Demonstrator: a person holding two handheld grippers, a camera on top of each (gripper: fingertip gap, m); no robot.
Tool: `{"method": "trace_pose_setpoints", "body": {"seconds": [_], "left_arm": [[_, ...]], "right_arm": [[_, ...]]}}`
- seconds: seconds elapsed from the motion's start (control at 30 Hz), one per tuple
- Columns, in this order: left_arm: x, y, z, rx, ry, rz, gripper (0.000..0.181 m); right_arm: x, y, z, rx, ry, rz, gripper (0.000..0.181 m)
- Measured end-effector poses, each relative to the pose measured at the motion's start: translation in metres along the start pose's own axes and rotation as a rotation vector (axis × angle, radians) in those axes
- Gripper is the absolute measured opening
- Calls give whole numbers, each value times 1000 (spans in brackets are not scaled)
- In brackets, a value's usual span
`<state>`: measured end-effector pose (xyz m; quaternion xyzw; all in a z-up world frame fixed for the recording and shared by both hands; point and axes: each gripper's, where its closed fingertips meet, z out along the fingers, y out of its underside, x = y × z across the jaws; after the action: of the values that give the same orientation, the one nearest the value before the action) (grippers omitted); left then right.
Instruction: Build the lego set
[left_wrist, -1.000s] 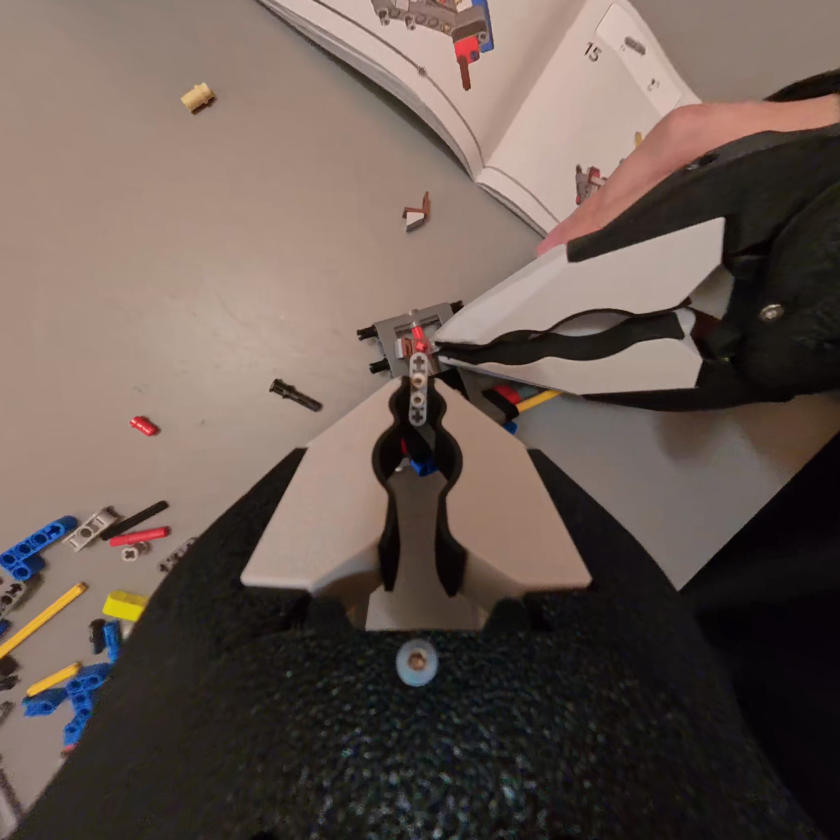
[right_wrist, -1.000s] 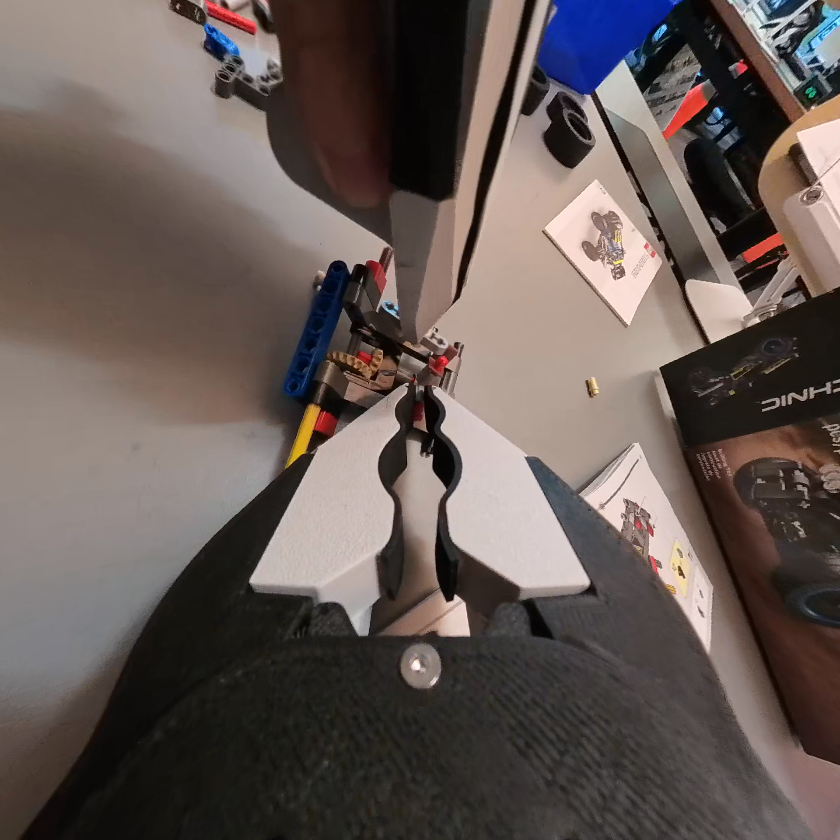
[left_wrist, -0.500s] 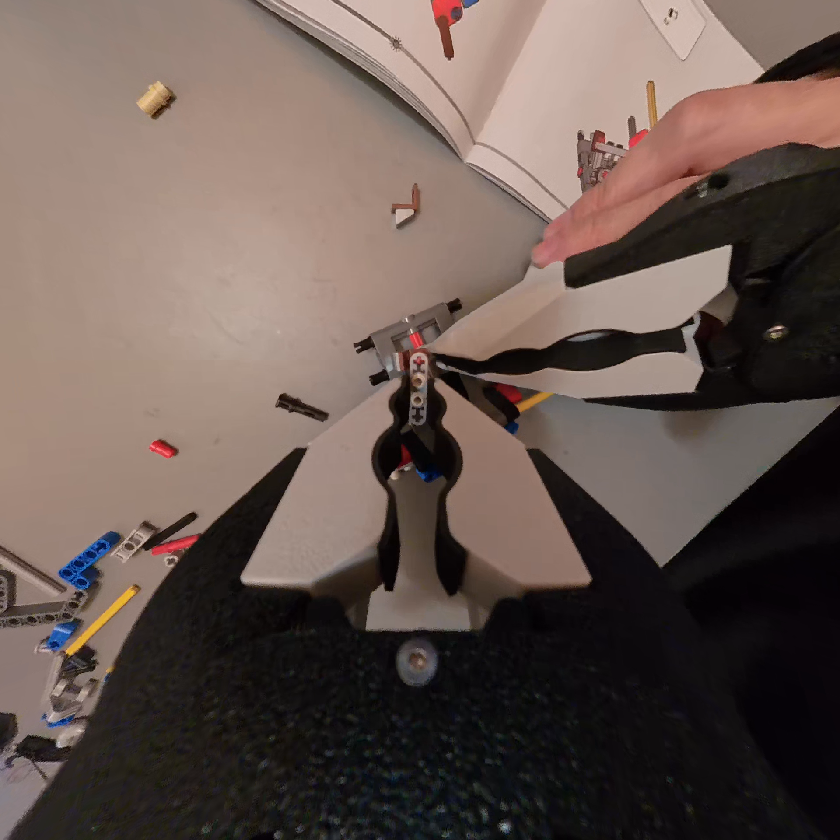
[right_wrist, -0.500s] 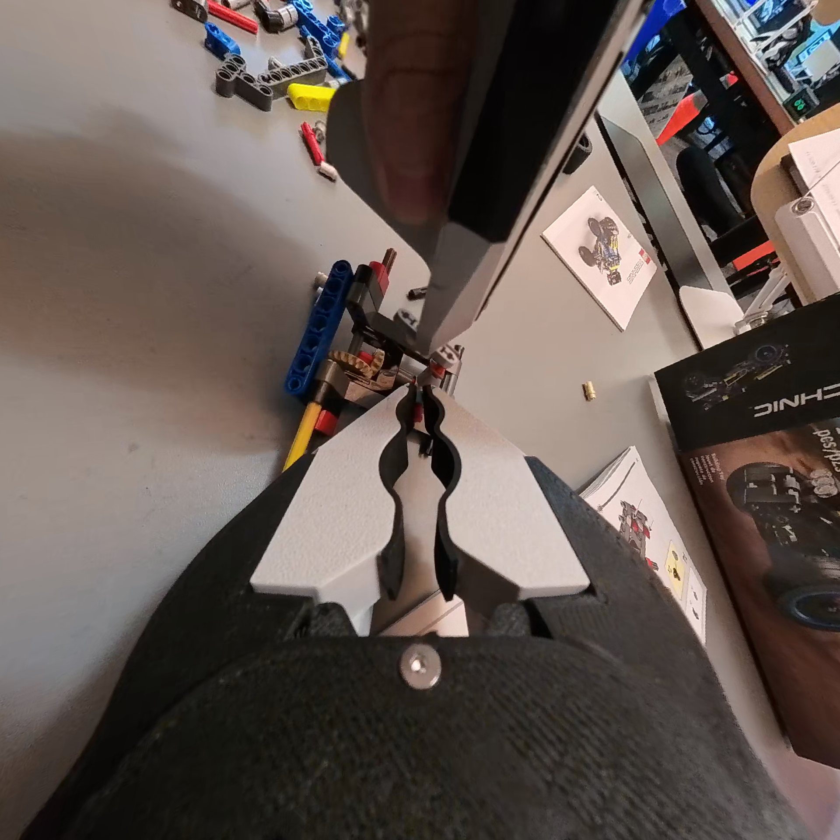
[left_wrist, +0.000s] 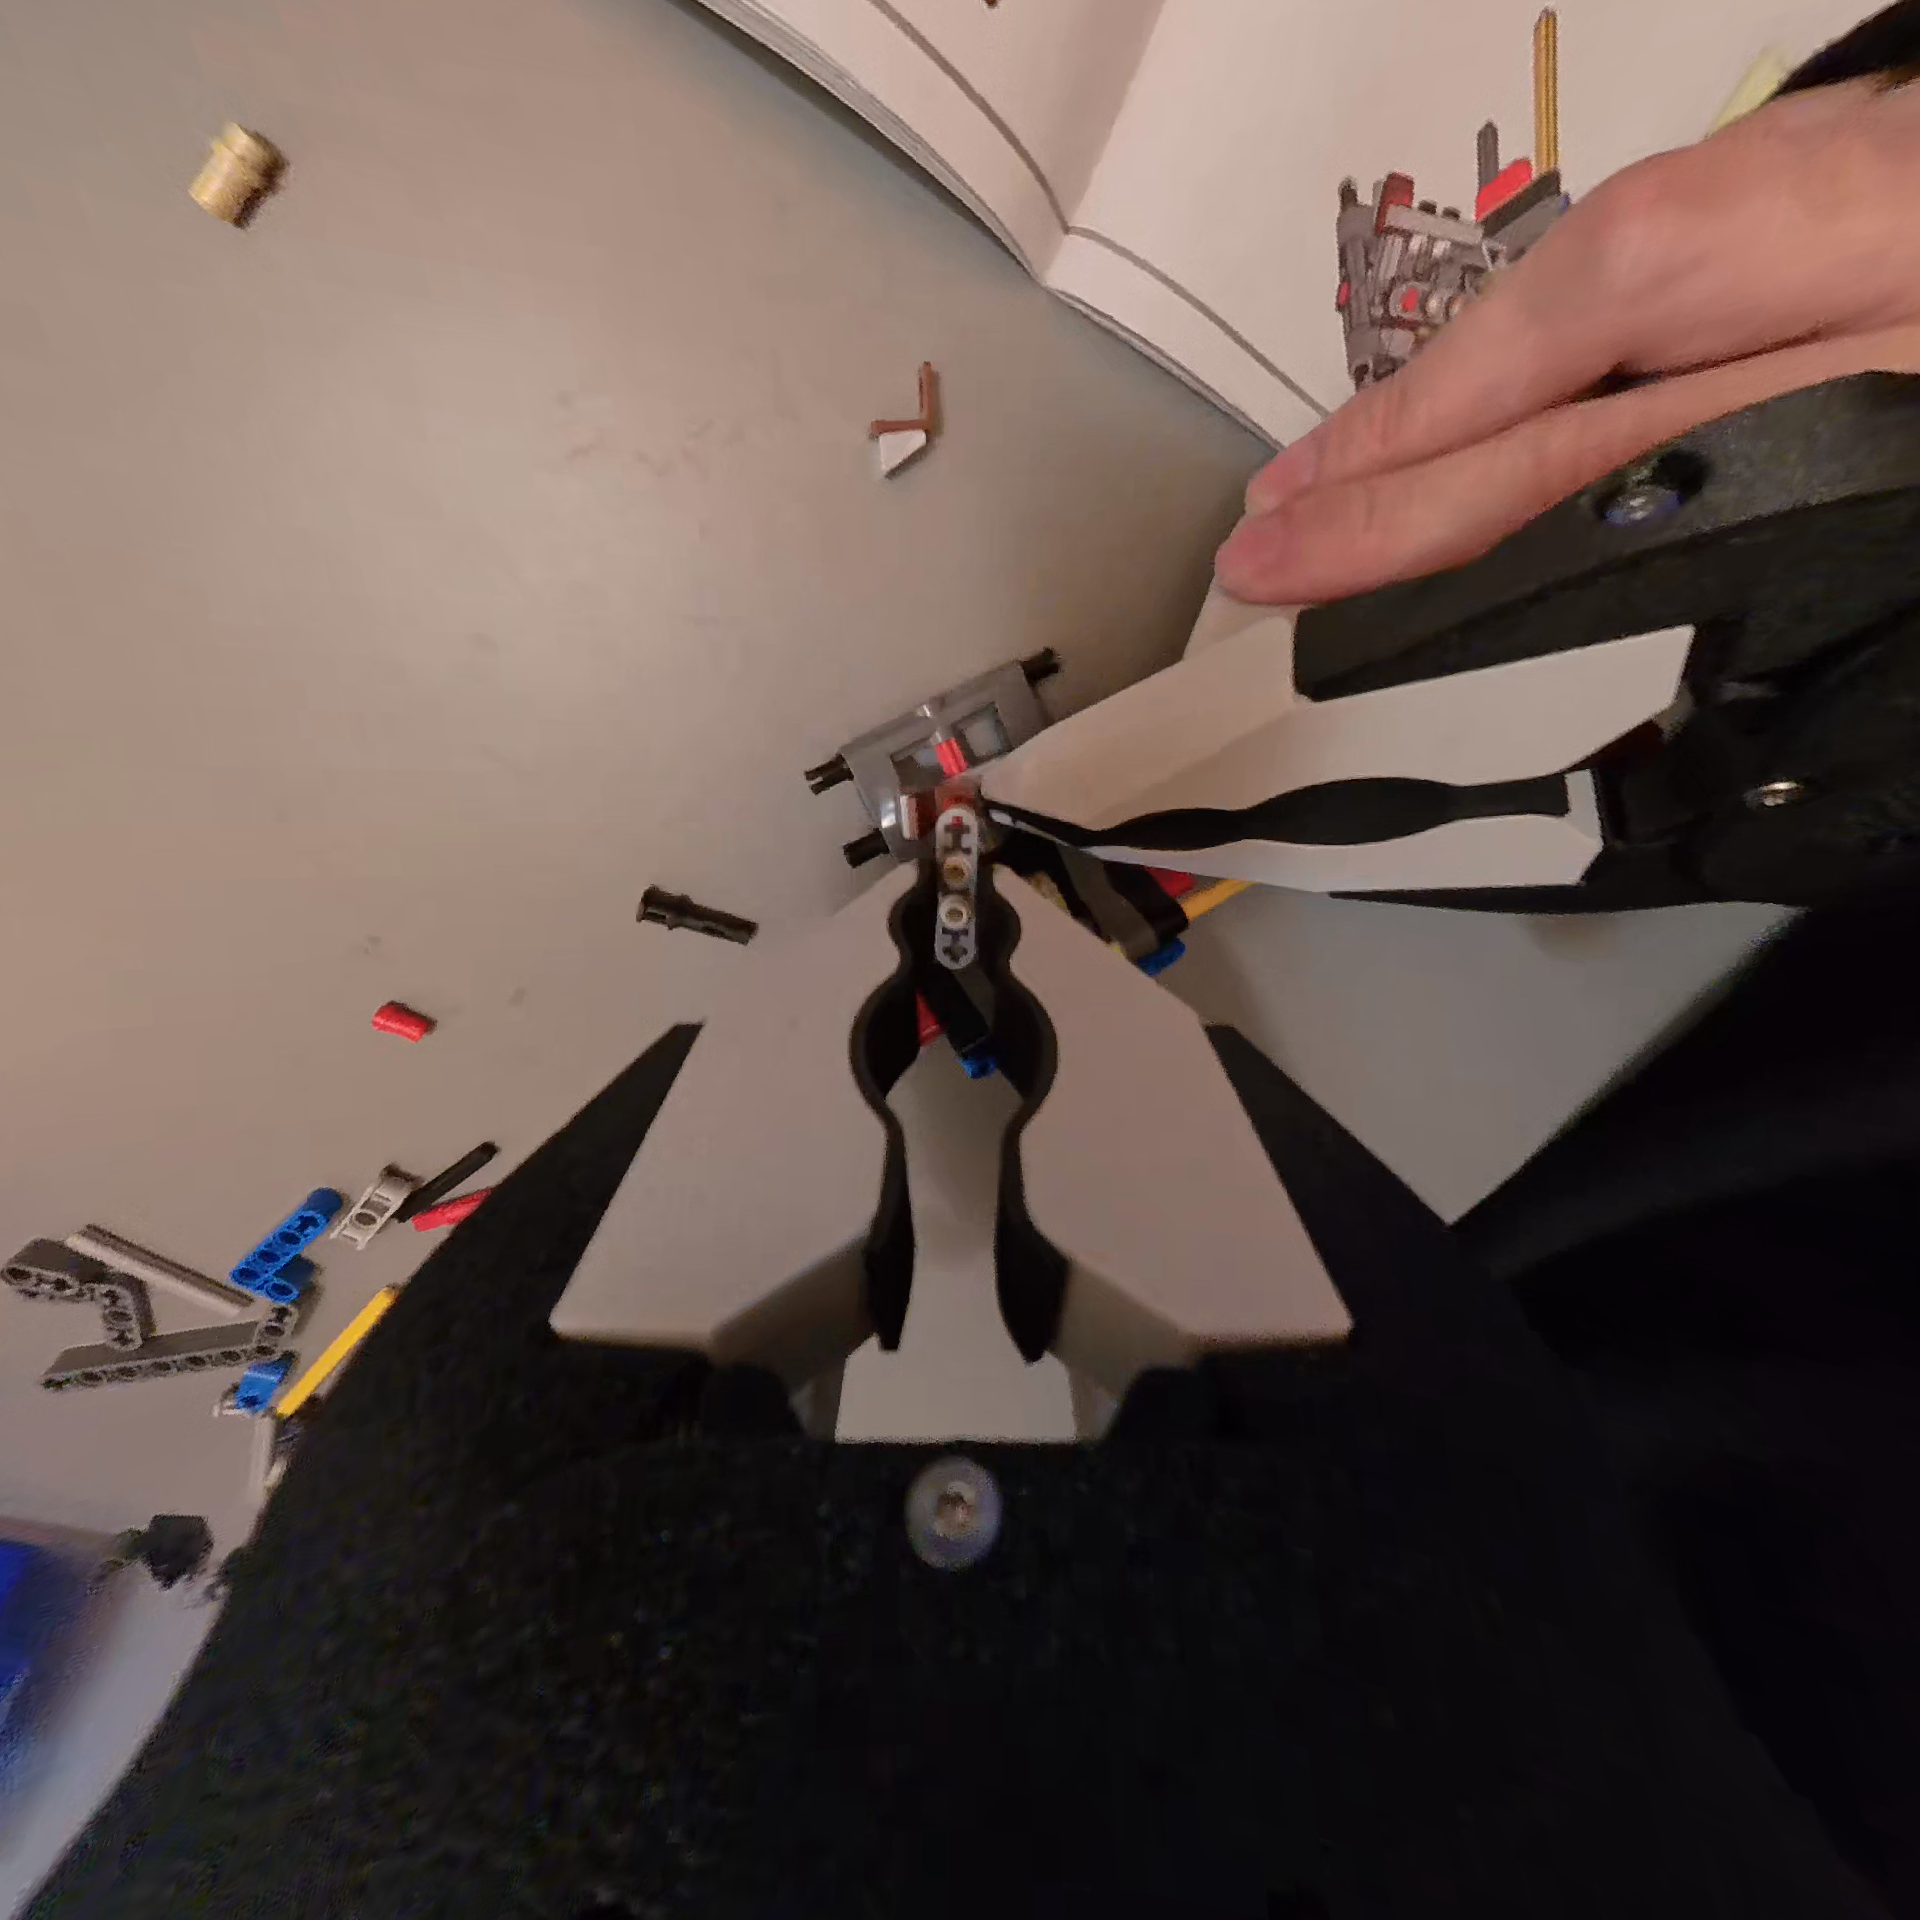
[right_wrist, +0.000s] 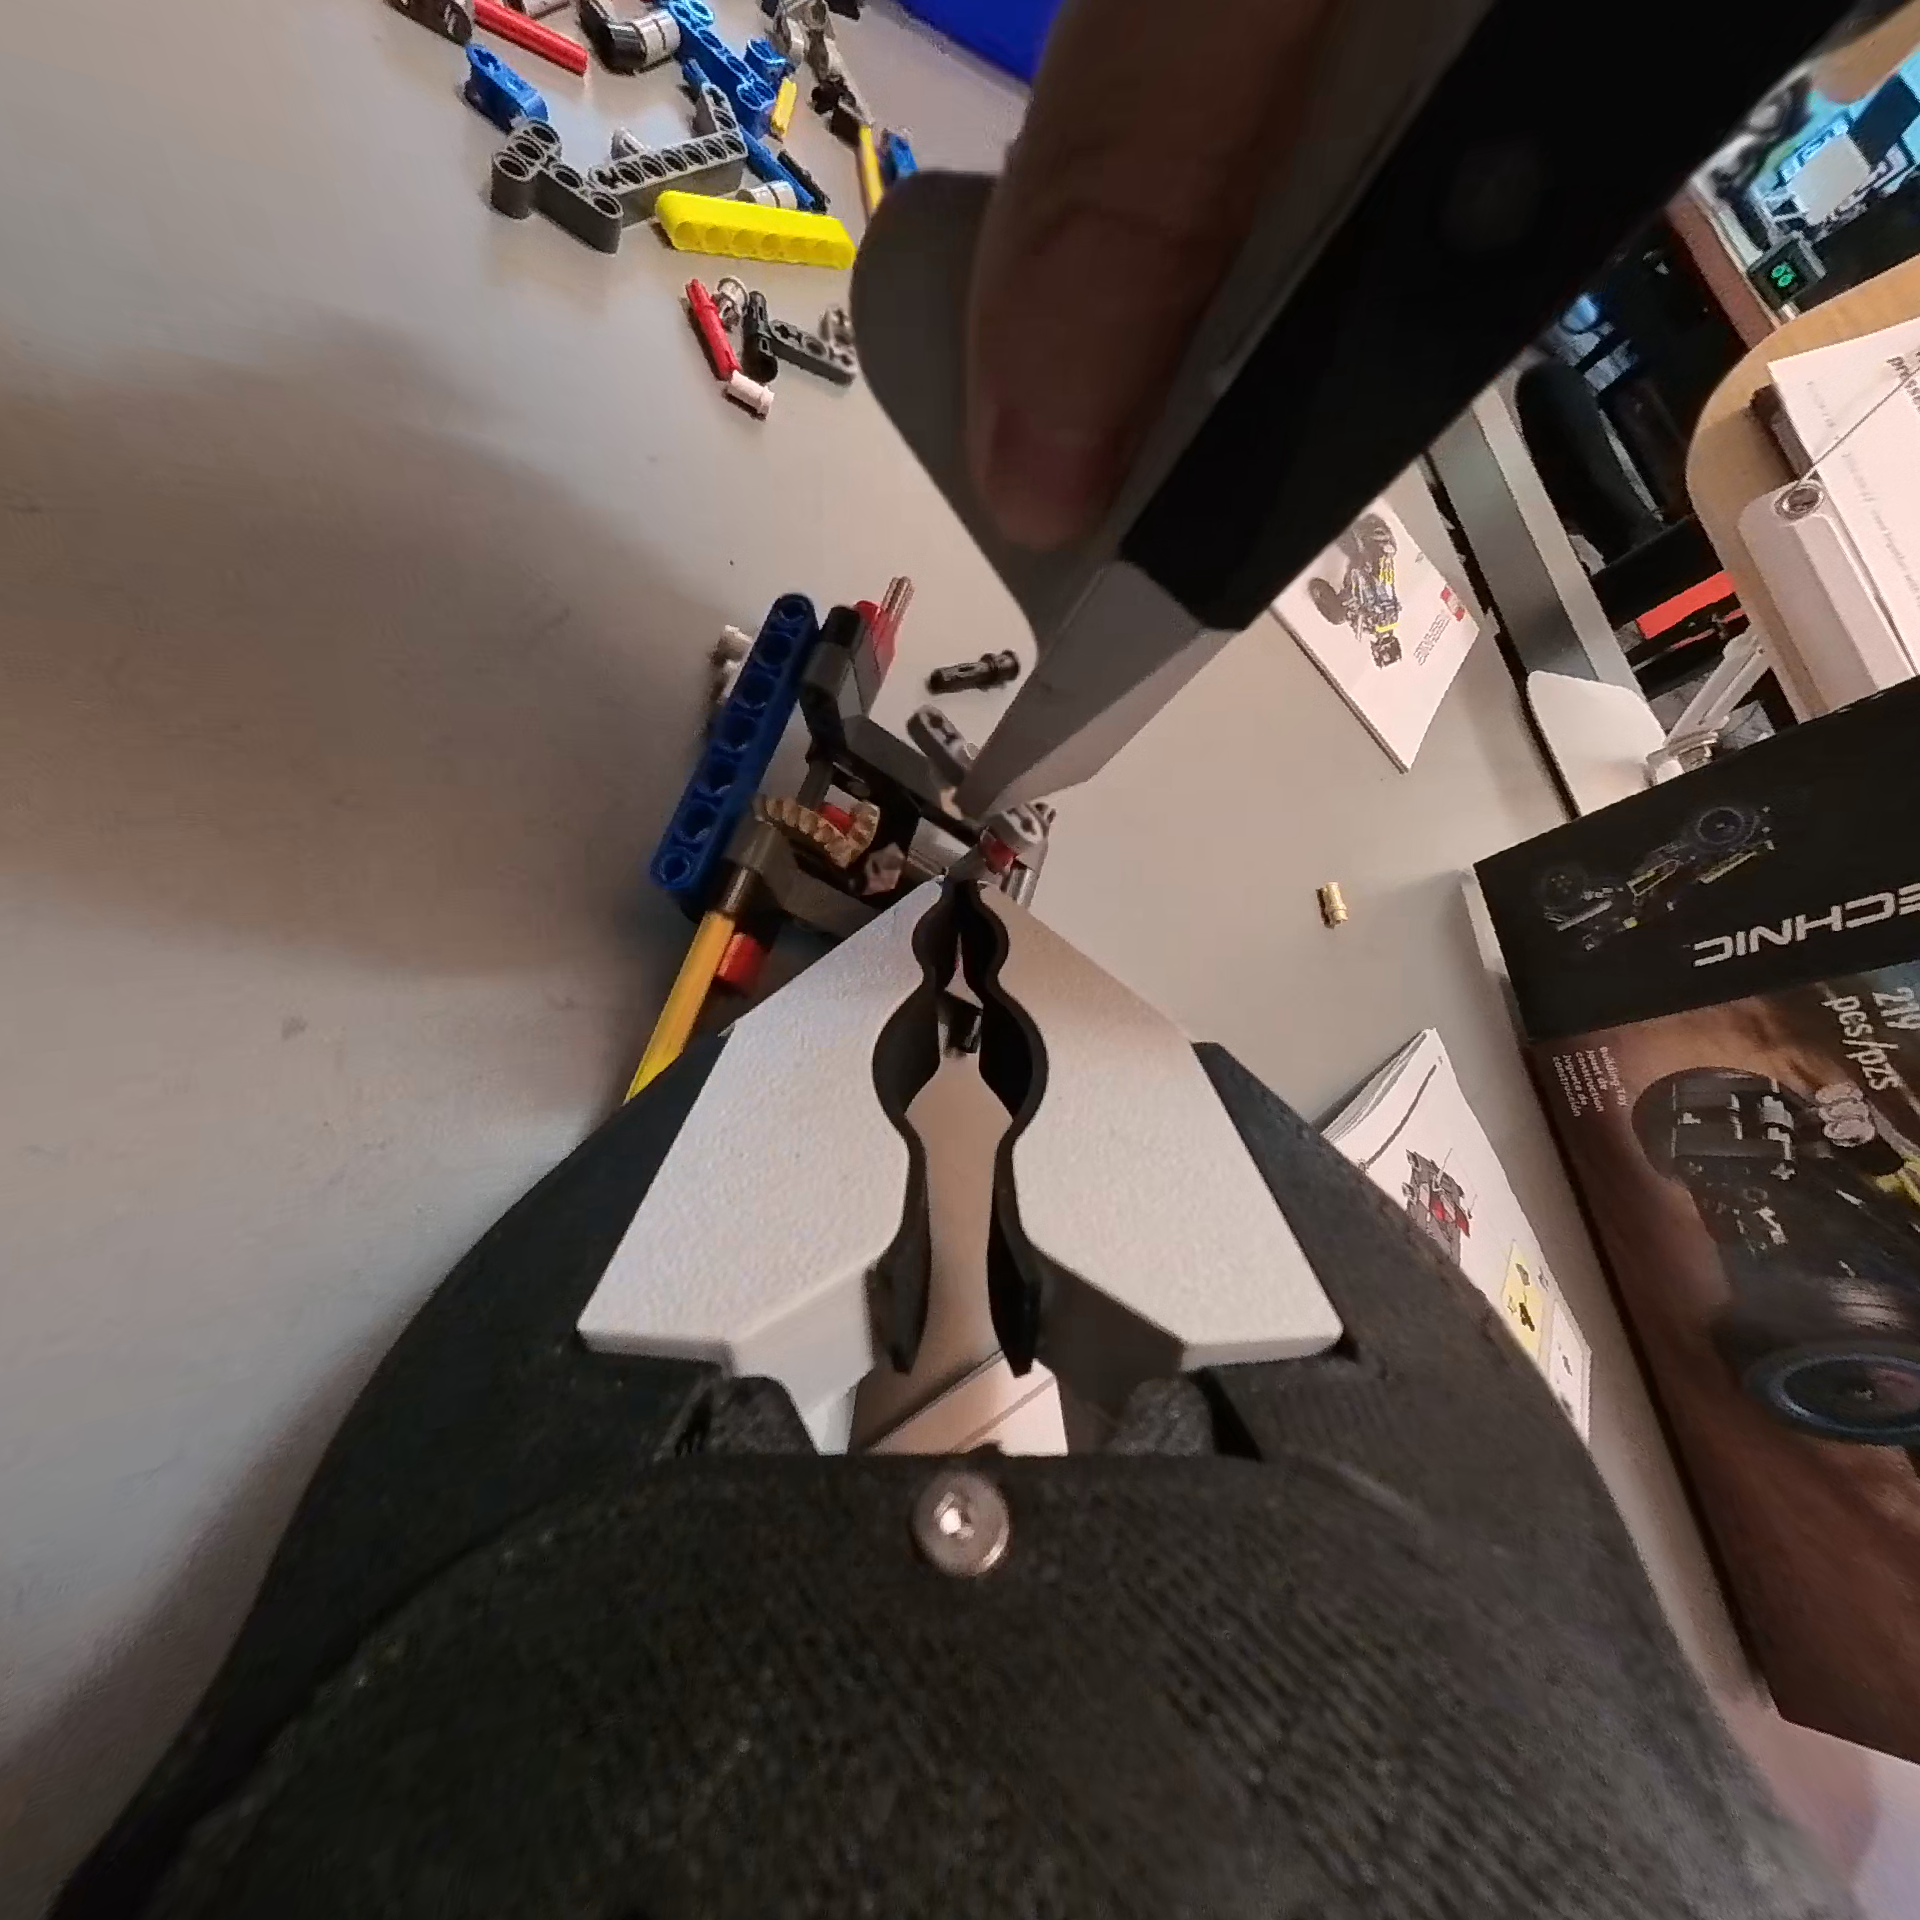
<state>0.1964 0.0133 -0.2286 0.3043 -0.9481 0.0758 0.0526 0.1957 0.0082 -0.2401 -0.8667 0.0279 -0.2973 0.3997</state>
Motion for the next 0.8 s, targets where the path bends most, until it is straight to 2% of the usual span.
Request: {"method": "trace_pose_setpoints", "body": {"seconds": [0.23,0.8], "left_arm": [[-2,2,0,-139,23,71,4],[-2,-4,7,-123,84,45,5]], "right_arm": [[-1,-1,0,2,13,-27,0],[-2,0,0,-1,17,-46,0]]}}
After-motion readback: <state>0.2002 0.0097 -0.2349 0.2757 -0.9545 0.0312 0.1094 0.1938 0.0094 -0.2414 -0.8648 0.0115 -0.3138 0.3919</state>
